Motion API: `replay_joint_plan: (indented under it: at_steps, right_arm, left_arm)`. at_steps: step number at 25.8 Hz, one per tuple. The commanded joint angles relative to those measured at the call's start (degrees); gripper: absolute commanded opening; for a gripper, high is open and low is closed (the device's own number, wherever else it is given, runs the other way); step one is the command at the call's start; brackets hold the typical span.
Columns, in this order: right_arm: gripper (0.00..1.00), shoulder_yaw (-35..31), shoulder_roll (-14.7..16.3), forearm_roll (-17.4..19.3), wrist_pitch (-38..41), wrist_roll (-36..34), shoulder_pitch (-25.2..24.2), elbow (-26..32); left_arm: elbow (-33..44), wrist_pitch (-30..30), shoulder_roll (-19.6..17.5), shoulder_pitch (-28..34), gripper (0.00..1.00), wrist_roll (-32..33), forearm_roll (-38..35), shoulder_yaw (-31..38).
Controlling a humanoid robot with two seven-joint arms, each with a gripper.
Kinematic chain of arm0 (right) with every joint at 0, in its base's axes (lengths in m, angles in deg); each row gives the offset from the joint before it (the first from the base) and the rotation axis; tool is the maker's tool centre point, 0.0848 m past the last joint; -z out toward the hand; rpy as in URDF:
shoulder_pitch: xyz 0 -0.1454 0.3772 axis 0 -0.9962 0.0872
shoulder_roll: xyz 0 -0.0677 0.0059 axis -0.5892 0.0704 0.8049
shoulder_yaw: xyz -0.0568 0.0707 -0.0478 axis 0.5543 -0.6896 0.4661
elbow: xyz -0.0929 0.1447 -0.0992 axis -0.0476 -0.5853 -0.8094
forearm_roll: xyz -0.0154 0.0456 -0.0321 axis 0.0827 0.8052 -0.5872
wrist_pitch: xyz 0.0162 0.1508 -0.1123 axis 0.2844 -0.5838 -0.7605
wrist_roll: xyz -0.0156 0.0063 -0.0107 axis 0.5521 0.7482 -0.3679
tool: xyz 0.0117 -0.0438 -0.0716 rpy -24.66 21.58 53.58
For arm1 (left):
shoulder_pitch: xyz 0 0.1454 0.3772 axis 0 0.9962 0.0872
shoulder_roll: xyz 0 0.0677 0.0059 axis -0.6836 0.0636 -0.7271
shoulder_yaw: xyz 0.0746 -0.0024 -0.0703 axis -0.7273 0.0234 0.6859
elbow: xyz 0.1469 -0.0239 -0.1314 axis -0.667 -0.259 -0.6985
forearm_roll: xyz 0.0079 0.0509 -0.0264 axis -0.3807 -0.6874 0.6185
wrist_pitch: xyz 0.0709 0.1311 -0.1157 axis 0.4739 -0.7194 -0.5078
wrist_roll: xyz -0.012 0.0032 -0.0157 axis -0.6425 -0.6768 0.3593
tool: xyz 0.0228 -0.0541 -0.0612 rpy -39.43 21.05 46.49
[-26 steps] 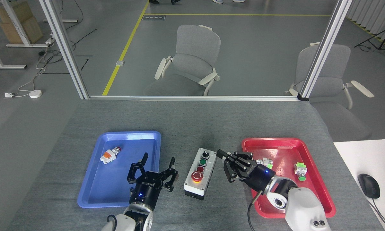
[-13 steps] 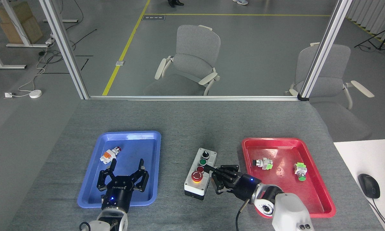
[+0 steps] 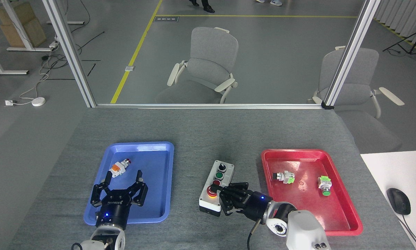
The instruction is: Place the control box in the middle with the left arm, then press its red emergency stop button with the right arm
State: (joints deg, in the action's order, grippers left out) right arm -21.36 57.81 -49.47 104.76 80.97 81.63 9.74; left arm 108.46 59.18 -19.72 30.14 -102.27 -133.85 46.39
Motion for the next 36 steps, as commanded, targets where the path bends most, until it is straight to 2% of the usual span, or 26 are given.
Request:
replay_joint_plan:
  at_steps: [1,6,9,15,20,25,27,30,32,34,36]
  right_arm:
    - [0.0,0.1,-0.1,-0.1,0.0,-0.3,0.2,-1.6]
    - [0.0,0.1,-0.1,-0.5,-0.5,-0.4,0.2,-1.8]
    - [0.0,0.1,-0.1,-0.5,-0.6,-0.4,0.3,-1.8]
    - [0.0,0.2,-0.8,-0.6,-1.3,-0.4,0.2,-2.7]
    - [0.0,0.4,-1.1,-1.3,-2.3,-0.4,0.3,-4.2]
    - [0.0,0.5,-1.4,-1.3,-2.9,-0.3,0.2,-4.3]
    - [0.0,0.5,-1.5,-1.7,-2.9,-0.3,0.2,-5.1]
    - [0.0,0.3,-1.5,-1.5,-3.3,-0.4,0.3,-5.3]
    - [0.0,0.0,-1.5,-1.2,-4.6,-1.1,0.4,-4.9]
    - [0.0,-0.6,-2.2,-0.9,-6.5,-6.0,0.7,-4.1]
    - [0.0,-0.7,-2.7,0.2,-8.8,-14.4,2.0,-3.6]
  left_arm:
    - [0.8,7.3,-2.4,-0.5,1.0,1.8,0.2,2.0]
    - [1.0,19.8,-4.3,-0.2,1.0,6.6,-0.1,7.6]
    - [2.9,22.9,-5.4,-0.1,1.0,10.7,-0.5,8.0]
    - [4.4,22.4,-6.2,0.2,1.0,12.6,-0.7,9.3]
    - [4.3,20.7,-6.1,0.3,1.0,12.5,-5.8,9.7]
    - [4.3,19.8,-5.6,0.6,1.0,12.0,-5.5,10.4]
    - [4.3,19.6,-4.6,1.4,1.0,12.2,-5.7,11.9]
    - [4.2,18.3,-1.2,1.6,1.0,12.5,-6.2,12.8]
    - [4.5,17.0,-1.0,1.6,1.0,12.6,-6.3,12.8]
    - [5.5,16.8,-1.0,1.7,1.0,12.5,-6.3,12.8]
    - [6.5,16.7,-1.0,1.8,0.99,12.5,-6.3,12.8]
